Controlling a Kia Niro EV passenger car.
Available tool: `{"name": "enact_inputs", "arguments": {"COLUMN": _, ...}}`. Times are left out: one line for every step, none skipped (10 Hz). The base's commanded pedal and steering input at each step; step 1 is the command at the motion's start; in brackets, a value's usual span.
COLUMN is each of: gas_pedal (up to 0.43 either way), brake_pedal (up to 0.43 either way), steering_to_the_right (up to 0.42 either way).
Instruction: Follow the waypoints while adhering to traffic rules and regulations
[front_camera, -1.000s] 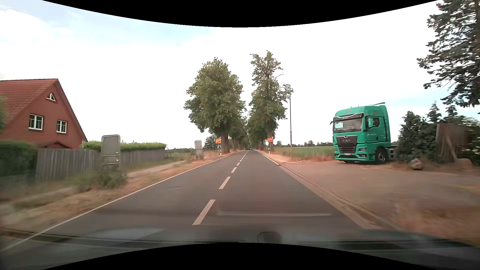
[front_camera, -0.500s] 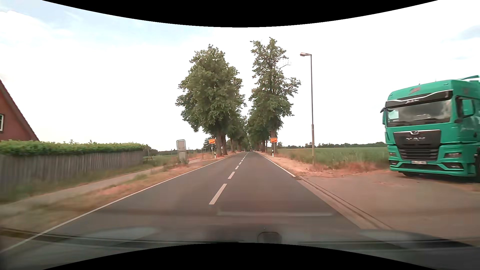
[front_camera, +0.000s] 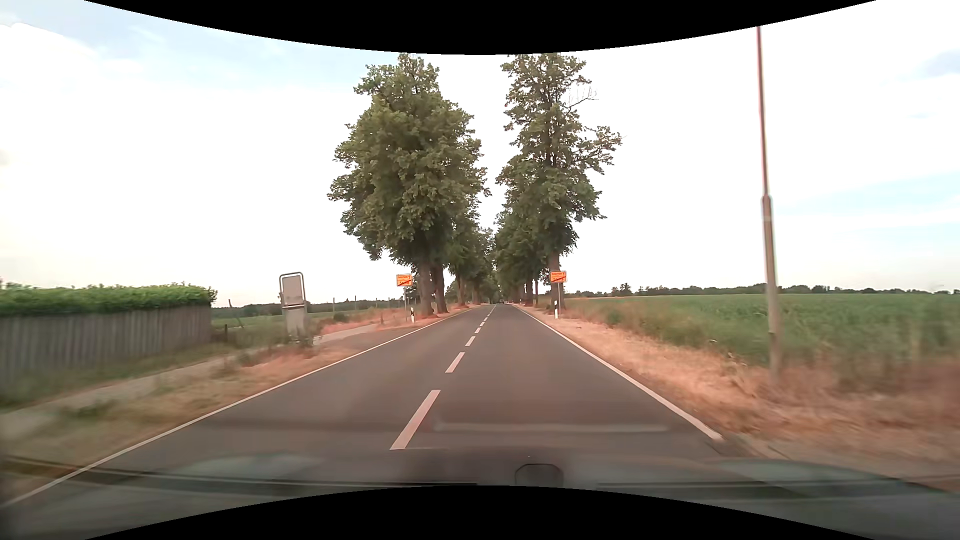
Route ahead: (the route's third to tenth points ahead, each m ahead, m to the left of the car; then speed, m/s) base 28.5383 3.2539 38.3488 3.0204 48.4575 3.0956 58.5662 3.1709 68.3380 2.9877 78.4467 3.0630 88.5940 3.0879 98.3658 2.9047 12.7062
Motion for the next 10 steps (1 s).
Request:
{"name": "enact_inputs", "arguments": {"gas_pedal": 0.169, "brake_pedal": 0.0, "steering_to_the_right": -0.002}}
{"name": "enact_inputs", "arguments": {"gas_pedal": 0.169, "brake_pedal": 0.0, "steering_to_the_right": -0.002}}
{"name": "enact_inputs", "arguments": {"gas_pedal": 0.169, "brake_pedal": 0.0, "steering_to_the_right": -0.002}}
{"name": "enact_inputs", "arguments": {"gas_pedal": 0.169, "brake_pedal": 0.0, "steering_to_the_right": -0.002}}
{"name": "enact_inputs", "arguments": {"gas_pedal": 0.169, "brake_pedal": 0.0, "steering_to_the_right": -0.002}}
{"name": "enact_inputs", "arguments": {"gas_pedal": 0.169, "brake_pedal": 0.0, "steering_to_the_right": -0.003}}
{"name": "enact_inputs", "arguments": {"gas_pedal": 0.169, "brake_pedal": 0.0, "steering_to_the_right": -0.003}}
{"name": "enact_inputs", "arguments": {"gas_pedal": 0.169, "brake_pedal": 0.0, "steering_to_the_right": -0.003}}
{"name": "enact_inputs", "arguments": {"gas_pedal": 0.169, "brake_pedal": 0.0, "steering_to_the_right": -0.004}}
{"name": "enact_inputs", "arguments": {"gas_pedal": 0.169, "brake_pedal": 0.0, "steering_to_the_right": -0.004}}
